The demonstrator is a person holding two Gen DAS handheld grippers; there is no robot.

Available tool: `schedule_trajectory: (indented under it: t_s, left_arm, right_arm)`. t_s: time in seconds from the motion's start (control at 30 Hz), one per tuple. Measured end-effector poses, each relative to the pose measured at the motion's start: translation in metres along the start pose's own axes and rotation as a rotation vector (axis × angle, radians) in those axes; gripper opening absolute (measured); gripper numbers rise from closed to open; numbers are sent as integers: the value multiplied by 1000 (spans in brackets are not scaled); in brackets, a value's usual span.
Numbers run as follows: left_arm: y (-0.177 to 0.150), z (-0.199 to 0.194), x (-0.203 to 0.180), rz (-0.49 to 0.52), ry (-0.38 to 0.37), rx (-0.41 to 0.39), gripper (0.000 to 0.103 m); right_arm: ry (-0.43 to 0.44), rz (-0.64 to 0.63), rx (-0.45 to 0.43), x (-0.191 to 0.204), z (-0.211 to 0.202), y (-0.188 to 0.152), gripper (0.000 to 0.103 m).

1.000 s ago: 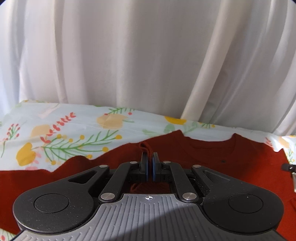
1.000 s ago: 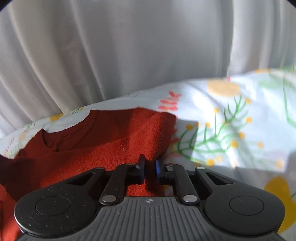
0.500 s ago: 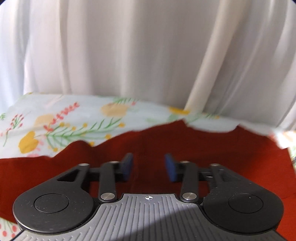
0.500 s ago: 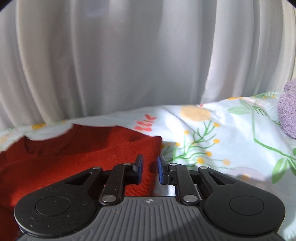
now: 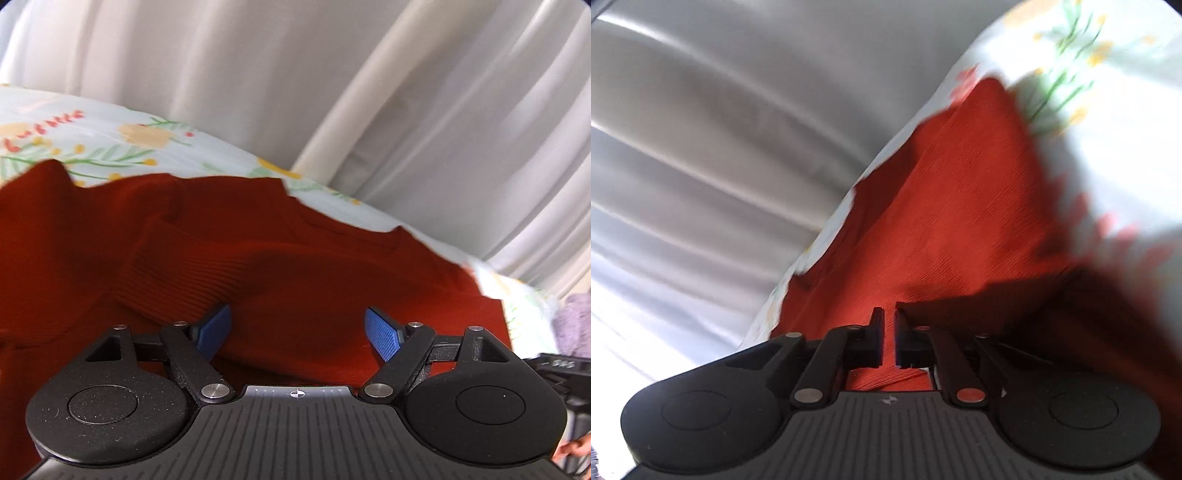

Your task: Fold small clothes

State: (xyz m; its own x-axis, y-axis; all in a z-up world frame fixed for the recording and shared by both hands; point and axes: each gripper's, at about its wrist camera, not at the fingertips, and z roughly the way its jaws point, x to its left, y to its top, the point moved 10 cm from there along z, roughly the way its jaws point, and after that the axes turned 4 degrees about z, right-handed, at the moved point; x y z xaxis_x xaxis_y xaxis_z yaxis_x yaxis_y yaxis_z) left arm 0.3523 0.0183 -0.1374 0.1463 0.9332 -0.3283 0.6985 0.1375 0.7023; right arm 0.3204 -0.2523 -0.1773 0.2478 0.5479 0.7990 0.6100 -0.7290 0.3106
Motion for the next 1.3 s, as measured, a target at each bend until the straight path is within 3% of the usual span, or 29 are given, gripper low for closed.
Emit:
schedule_trajectory:
  t_s: [0.2,0.33,0.4,0.5,0.67,0.8,0.9,1.07,1.2,1.3]
  left_arm:
    - [1,-12,18,-42,29,-4,84]
    - [4,-18,47,-92,154,15,85]
    - [6,-26,53,-106,145,12,82]
    - [1,-42,61,-159,135,-3,87]
    - [-8,-67,85,-303,116,-16,89]
    - [-5,-116,142,-511,140,-139,91]
    - [-7,-161,212,-701,233,-267,91]
    - [-34,-213,316,-1029,340,-411,87]
    - [-48,-225,359,-1143,347,-480,68]
    - [-48,-225,376,-1209,326,-522,60]
  right_arm:
    - [-137,-148,-111,-10,-22,20,0]
    - [-170,-190,-113,-11,-30,22,0]
    - [-199,-235,-112,-6,-31,19,0]
    - [-244,-301,-110,0,-30,16,0]
    - [-312,-387,-121,9,-27,9,2]
    - [-380,-483,-124,19,-22,0,3]
    - [-339,-455,-112,28,-28,-10,8]
    - [-215,-418,-102,45,-52,-37,18]
    - [-145,-352,-42,49,-61,-56,18]
    - [-117,-306,-17,53,-61,-59,18]
